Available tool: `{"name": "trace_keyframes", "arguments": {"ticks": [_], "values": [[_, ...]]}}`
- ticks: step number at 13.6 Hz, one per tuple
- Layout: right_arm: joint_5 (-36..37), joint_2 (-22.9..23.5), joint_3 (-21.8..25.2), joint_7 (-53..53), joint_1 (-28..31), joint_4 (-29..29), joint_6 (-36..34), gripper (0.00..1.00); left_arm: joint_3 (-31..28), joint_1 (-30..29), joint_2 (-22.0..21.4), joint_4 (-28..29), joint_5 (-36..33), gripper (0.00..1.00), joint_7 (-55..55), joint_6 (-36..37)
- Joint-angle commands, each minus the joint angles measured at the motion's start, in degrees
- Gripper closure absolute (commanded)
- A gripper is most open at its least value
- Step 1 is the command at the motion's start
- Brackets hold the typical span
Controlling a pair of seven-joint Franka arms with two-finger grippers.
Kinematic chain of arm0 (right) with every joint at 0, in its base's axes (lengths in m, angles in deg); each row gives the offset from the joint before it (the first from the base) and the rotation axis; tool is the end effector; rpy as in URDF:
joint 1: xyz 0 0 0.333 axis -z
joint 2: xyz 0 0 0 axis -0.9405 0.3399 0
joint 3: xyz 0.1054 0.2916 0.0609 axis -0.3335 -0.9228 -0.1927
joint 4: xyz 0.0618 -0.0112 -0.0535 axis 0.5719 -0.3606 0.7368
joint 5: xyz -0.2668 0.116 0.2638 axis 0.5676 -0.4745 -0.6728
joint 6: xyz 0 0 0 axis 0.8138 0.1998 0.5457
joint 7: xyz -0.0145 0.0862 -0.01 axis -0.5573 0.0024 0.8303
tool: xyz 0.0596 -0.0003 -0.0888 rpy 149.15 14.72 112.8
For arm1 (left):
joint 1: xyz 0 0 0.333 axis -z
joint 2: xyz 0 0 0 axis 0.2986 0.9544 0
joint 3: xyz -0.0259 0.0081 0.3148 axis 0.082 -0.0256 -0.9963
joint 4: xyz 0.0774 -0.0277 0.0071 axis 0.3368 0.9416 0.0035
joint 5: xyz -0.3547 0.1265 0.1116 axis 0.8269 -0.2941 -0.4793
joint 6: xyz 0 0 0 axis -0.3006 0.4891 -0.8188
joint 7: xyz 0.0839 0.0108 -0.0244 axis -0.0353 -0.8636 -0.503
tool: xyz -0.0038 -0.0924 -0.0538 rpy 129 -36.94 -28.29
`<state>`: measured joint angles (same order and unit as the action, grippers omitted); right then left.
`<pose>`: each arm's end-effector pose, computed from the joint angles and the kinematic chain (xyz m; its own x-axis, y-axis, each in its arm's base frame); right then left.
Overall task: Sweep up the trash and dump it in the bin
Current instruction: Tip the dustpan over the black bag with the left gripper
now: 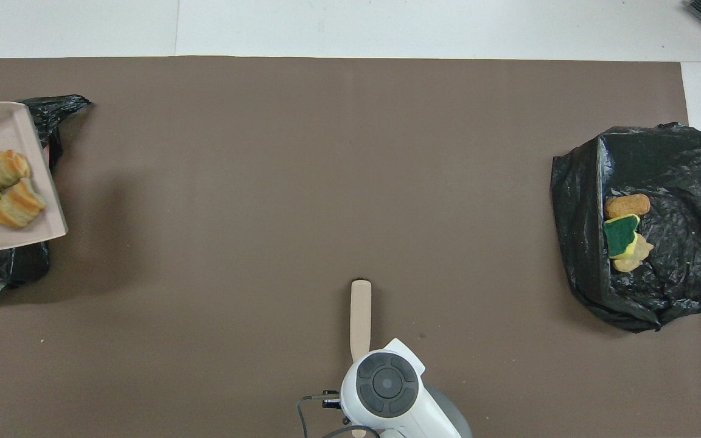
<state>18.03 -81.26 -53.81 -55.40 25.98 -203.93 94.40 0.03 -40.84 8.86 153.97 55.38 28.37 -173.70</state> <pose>0.2975 0.3668 0.3262 0.9506 -0.0397 -0.3079 -0.0573 -0.9972 -0.0482 0.5558 0.2327 0.5590 0.2881 -0.9288 -0.2333 -0.9535 -0.2558 -0.1592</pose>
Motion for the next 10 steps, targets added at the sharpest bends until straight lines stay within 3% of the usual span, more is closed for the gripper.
{"name": "trace_keyframes", "arguments": {"ticks": [1, 4, 7, 10], "values": [[1.16, 1.05, 0.39, 1.5, 0.55, 1.93, 0.96, 0.0, 0.9, -3.94, 5.29, -8.13, -1.11, 1.0, 3.19, 1.25], [5.62, 1.32, 0.65, 1.59, 6.32, 7.63, 0.7, 0.0, 0.9, -5.36, 11.43, -16.03, -7.51, 1.0, 6.8, 0.28], [11.87, 2.54, 0.65, 1.94, 14.68, 15.1, -3.58, 0.0, 1.07, -4.4, 12.59, -16.23, -18.39, 1.0, 6.54, -1.91], [17.51, 2.73, 0.65, 6.14, 22.76, 22.75, -10.53, 0.0, 1.07, -4.48, 15.75, -16.14, -24.99, 1.0, 6.36, -4.98]]}}
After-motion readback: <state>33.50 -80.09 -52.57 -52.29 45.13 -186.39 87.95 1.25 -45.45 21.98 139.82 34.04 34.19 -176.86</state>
